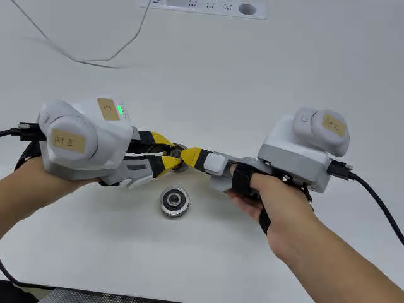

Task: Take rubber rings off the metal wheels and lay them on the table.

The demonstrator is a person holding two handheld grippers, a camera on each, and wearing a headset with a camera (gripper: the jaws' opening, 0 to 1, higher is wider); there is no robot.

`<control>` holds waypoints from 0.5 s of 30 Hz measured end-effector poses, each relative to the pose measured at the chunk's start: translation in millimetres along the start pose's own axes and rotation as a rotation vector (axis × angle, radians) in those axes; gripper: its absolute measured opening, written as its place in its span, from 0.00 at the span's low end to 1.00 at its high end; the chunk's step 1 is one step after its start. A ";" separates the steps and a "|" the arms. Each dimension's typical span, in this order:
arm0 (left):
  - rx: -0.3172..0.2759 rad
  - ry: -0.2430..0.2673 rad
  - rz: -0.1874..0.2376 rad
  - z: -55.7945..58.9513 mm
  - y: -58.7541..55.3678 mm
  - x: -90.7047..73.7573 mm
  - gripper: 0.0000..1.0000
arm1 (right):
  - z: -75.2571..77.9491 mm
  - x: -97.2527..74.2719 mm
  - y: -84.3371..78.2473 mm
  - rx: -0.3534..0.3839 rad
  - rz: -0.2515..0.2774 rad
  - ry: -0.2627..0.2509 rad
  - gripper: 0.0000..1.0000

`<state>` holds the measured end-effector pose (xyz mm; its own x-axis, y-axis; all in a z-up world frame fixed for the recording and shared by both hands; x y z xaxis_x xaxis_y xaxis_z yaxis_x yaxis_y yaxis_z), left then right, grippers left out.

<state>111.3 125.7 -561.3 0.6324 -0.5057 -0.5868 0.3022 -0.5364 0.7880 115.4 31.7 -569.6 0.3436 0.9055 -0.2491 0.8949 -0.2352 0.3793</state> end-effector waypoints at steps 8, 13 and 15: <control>-0.027 0.010 0.018 -2.8 1.1 -10.8 0.17 | 0.0 1.5 0.2 -0.004 0.003 -0.008 0.01; -0.051 0.041 0.035 -8.6 2.5 -21.9 0.21 | -2.4 4.8 0.2 -0.010 0.006 -0.004 0.01; -0.056 0.058 0.042 -10.9 3.1 -26.1 0.23 | -2.3 6.0 0.0 -0.009 0.007 -0.003 0.01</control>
<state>103.5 144.6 -541.5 0.6851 -0.4861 -0.5425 0.3131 -0.4759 0.8219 116.8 37.9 -569.0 0.3508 0.9027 -0.2493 0.8897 -0.2382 0.3894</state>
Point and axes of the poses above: the centre of the closed fingertips' face, and the gripper's own axes: x roughly forward along the fingers, z roughly to its right, y roughly out of its top, the point moved 6 cm from there along -x, roughly backward along the fingers, and after that the axes turned 11 degrees about y, right-handed, at the moved point
